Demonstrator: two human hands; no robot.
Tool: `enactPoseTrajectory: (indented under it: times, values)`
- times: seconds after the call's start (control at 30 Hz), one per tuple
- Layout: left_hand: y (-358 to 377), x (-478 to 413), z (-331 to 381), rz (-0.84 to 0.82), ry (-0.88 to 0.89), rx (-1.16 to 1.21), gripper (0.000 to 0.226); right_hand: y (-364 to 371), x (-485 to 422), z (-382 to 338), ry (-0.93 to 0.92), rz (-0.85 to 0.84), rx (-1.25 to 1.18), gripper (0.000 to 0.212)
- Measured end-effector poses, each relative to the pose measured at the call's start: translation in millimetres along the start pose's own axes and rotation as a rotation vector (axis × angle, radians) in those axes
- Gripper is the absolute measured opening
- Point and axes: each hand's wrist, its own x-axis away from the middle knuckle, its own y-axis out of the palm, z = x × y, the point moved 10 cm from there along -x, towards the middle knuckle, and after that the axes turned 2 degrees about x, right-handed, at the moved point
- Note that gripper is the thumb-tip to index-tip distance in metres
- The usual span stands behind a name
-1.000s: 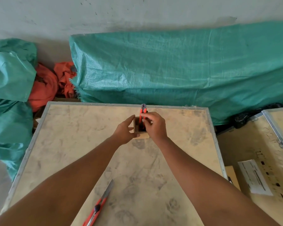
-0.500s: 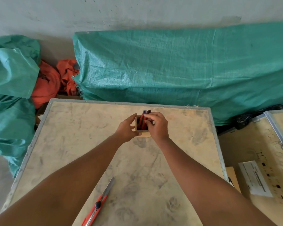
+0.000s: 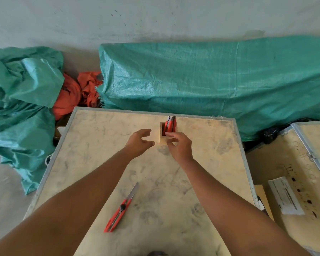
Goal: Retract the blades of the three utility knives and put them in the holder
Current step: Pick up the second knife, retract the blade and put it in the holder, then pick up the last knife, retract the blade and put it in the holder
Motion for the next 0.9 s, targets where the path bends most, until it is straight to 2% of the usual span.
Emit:
enactPoseTrajectory:
  times: [0.3, 0.5, 0.57, 0.67, 0.8, 0.9]
  values:
    - [-30, 126, -140, 0.055, -0.239, 0.084, 0.051, 92, 130, 4, 0.264, -0.309, -0.070, 0.023]
    - [-16, 187, -213, 0.004, -0.382, -0.072, 0.055, 152, 211, 13, 0.389, -0.472, -0.041, 0.024]
    - [-9, 199, -223, -0.045, -0.367, -0.173, 0.061, 168, 227, 12, 0.417, -0.496, -0.060, 0.025]
    - [-5, 208, -227, -0.028, -0.312, -0.238, 0.064, 184, 241, 12, 0.458, -0.501, -0.061, 0.029]
    - [-2, 212, -229, -0.025, -0.293, -0.205, 0.035, 188, 243, 12, 0.462, -0.435, -0.060, 0.030]
    - [-1, 211, -232, -0.037, -0.305, -0.160, 0.026, 188, 243, 13, 0.476, -0.421, -0.066, 0.028]
